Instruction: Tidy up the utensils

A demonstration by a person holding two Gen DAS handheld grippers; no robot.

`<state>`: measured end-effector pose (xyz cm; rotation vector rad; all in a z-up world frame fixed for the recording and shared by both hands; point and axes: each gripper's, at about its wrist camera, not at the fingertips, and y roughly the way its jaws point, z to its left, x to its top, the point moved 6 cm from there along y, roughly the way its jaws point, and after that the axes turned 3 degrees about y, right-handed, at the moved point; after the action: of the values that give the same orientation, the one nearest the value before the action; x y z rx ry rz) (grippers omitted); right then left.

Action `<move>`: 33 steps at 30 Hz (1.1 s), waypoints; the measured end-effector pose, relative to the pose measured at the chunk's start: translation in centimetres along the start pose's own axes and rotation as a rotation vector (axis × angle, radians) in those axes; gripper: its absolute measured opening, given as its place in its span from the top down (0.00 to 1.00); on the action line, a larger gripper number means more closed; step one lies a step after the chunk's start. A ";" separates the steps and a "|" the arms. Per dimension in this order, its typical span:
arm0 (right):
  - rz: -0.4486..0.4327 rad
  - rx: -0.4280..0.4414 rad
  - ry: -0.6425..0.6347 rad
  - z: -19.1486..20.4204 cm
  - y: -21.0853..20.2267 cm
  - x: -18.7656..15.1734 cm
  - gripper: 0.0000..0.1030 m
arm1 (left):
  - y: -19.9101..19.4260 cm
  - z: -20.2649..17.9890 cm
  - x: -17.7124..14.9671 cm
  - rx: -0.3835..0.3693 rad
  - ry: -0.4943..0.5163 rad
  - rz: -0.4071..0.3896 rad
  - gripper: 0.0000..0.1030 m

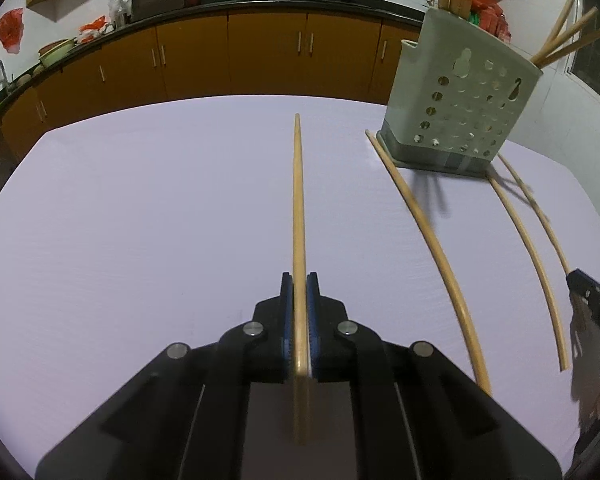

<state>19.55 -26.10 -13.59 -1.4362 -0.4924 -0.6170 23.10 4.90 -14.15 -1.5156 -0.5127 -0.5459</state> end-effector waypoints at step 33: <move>0.003 0.011 -0.034 0.5 0.0 -0.2 0.92 | 0.2 -0.2 -0.1 -0.027 -0.011 -0.009 0.90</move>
<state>19.48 -25.61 -13.68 -1.4388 -0.5194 -0.5875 23.13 4.67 -14.35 -1.5433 -0.5225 -0.5536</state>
